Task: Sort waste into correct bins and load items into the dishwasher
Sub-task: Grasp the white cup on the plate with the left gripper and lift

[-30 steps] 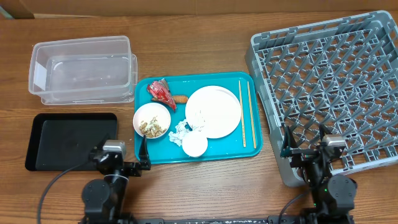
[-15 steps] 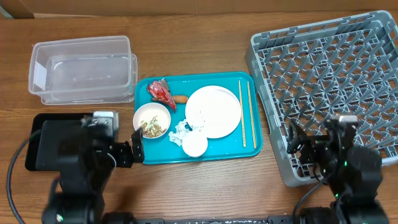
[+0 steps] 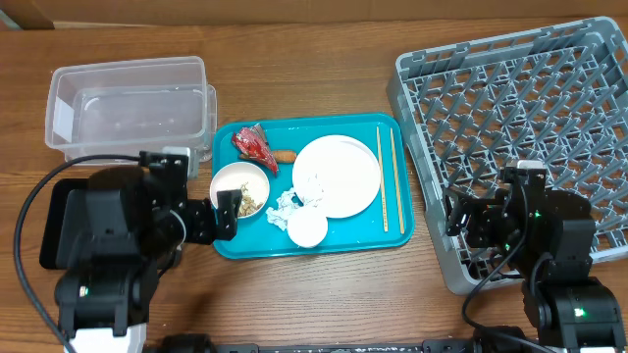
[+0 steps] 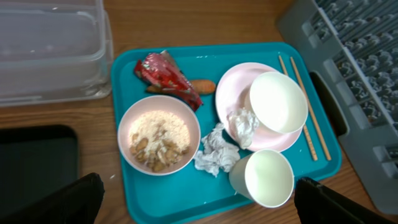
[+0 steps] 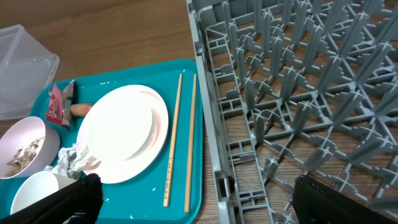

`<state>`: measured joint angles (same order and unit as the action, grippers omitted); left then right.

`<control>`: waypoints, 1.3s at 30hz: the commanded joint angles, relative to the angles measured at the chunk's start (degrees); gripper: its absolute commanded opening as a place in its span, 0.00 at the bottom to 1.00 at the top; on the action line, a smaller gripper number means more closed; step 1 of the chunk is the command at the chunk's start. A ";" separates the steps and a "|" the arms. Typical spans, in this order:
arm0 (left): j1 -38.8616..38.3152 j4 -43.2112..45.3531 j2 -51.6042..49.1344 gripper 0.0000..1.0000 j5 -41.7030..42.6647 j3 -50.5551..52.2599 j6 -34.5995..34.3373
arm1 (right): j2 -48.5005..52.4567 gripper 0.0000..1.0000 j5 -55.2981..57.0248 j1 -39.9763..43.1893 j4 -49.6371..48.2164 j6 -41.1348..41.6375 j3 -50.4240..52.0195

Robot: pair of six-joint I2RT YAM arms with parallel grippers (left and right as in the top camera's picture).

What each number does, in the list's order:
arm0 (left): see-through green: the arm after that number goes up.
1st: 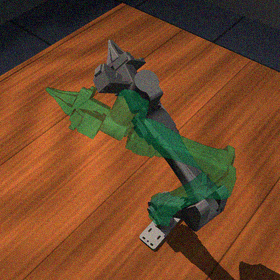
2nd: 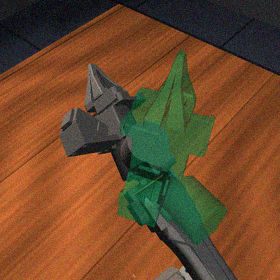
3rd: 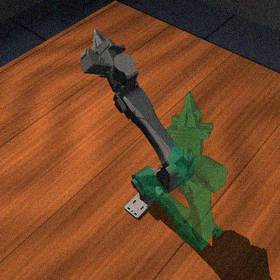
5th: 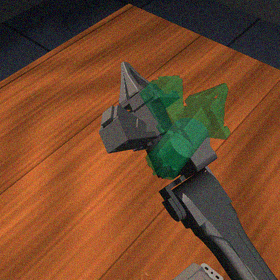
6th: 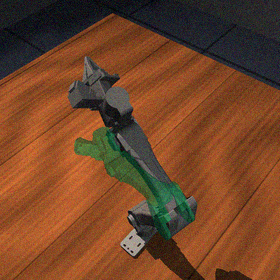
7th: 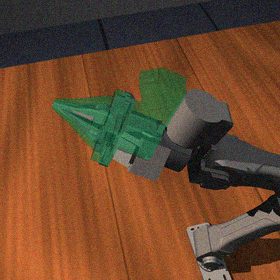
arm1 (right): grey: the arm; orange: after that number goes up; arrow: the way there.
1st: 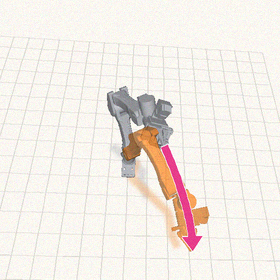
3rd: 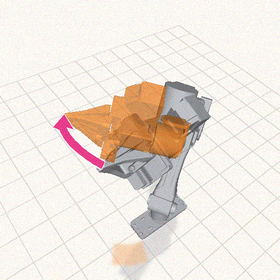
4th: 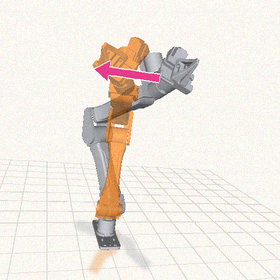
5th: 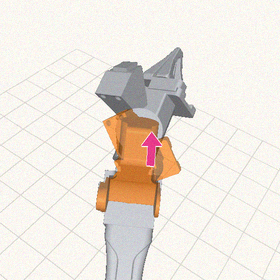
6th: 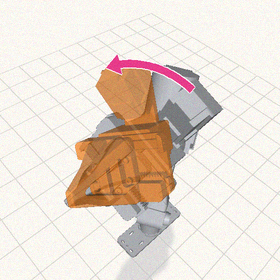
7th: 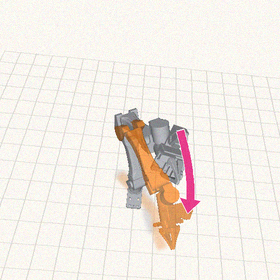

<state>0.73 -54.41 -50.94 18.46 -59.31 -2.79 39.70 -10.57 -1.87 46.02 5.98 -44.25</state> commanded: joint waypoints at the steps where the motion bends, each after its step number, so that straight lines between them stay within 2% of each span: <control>1: -0.33 0.61 -3.23 1.00 3.48 -1.33 0.46 | -0.35 1.00 -1.09 0.35 -0.33 0.07 -2.01; 6: -4.72 0.81 -11.02 1.00 -0.04 -1.33 0.48 | -0.35 1.00 -2.58 0.35 -0.81 0.09 -2.01; 13: -16.00 2.25 -22.51 1.00 -6.62 -1.33 0.35 | -0.35 1.00 -3.02 0.35 -0.98 0.07 -2.01; 20: -22.27 2.89 -32.44 1.00 -7.08 -1.33 -1.73 | -0.35 1.00 -3.02 0.35 -0.72 0.07 -2.01; 22: -23.28 3.26 -35.15 0.97 -7.15 -1.33 -1.73 | -0.35 1.00 -3.02 0.35 -0.70 0.07 -1.99; 24: -23.78 3.65 -37.75 0.90 -7.52 -1.33 -1.79 | -0.35 1.00 -3.02 0.35 -0.68 0.07 -2.01; 26: -23.91 3.76 -40.33 0.73 -7.54 -1.33 -1.97 | -0.35 1.00 -3.02 0.35 -0.68 0.07 -1.99; 28: -23.91 3.76 -42.51 0.37 -7.50 -1.33 -1.97 | -0.35 1.00 -3.02 0.35 -0.66 0.07 -1.99; 29: -23.91 3.74 -43.17 0.11 -7.50 -1.33 -1.97 | -0.35 1.00 -3.02 0.35 -0.66 0.07 -2.01; 30: -23.91 3.74 -43.74 0.04 -7.43 -1.33 -2.01 | -0.35 1.00 -3.02 0.35 -0.66 0.07 -1.99; 36: -23.89 3.50 -43.58 0.04 -5.55 -2.82 -2.12 | -0.35 1.00 -2.32 0.35 -0.68 0.09 -1.99; 39: -23.85 2.58 -42.82 0.04 -1.29 -5.77 -1.09 | -0.35 1.00 0.79 0.35 -0.68 0.09 -1.99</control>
<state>-22.90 -51.57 -94.63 12.88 -61.21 -4.47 39.70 -12.60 -1.87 45.65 5.98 -44.27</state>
